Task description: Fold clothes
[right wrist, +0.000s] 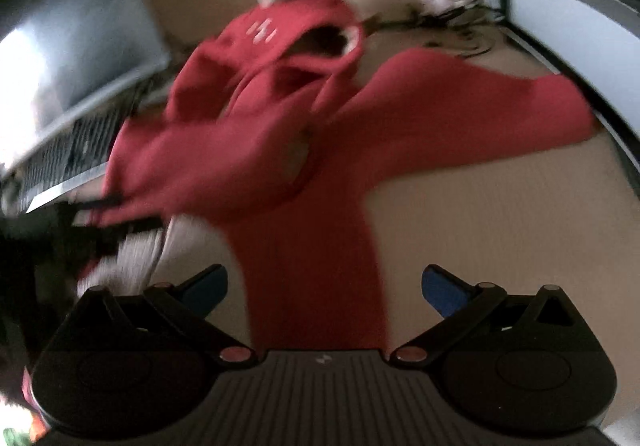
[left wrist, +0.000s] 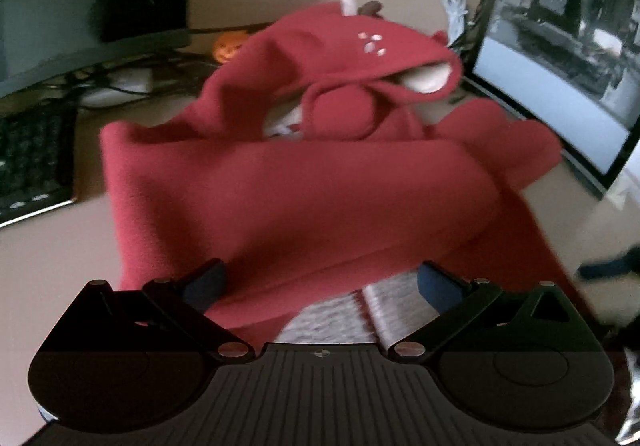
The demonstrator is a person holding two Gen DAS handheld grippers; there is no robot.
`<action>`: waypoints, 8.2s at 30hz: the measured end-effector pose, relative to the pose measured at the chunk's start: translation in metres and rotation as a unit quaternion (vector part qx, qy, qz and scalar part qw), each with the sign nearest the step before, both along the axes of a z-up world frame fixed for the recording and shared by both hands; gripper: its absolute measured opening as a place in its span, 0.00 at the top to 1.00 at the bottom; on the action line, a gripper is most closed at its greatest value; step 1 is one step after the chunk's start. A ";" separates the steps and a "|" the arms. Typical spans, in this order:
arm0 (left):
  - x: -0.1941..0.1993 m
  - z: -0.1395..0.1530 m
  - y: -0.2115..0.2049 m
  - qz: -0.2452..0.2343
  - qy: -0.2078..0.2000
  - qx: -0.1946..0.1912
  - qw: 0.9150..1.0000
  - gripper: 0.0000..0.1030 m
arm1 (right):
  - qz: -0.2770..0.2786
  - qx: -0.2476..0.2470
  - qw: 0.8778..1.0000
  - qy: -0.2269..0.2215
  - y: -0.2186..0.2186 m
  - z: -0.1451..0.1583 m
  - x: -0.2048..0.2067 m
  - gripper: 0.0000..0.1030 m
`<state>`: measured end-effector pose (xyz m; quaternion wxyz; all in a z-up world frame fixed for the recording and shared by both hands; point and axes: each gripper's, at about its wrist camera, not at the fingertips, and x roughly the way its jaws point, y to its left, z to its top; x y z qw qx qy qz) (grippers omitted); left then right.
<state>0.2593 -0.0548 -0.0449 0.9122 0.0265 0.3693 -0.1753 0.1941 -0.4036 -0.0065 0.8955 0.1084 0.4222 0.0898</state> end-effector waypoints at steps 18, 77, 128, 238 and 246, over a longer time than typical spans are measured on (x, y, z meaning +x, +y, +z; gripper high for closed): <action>-0.025 0.018 -0.015 -0.093 0.037 -0.046 0.994 0.00 | 0.110 0.160 0.981 0.023 0.033 0.005 0.111 0.00; 0.010 0.048 -0.052 -0.203 0.028 -0.056 0.977 0.00 | 0.044 -0.163 0.964 -0.204 0.058 0.107 0.136 0.00; 0.037 0.024 -0.088 -0.127 -0.027 0.008 0.992 0.00 | 0.105 0.059 0.991 -0.060 0.013 0.069 0.139 0.33; 0.022 0.023 0.073 0.133 0.009 -0.074 0.988 0.30 | 0.072 -0.029 0.997 -0.023 0.075 0.028 0.013 0.00; 0.009 0.055 0.055 0.053 -0.072 -0.026 0.996 0.68 | 0.098 -0.042 0.994 -0.029 0.071 0.039 0.046 0.00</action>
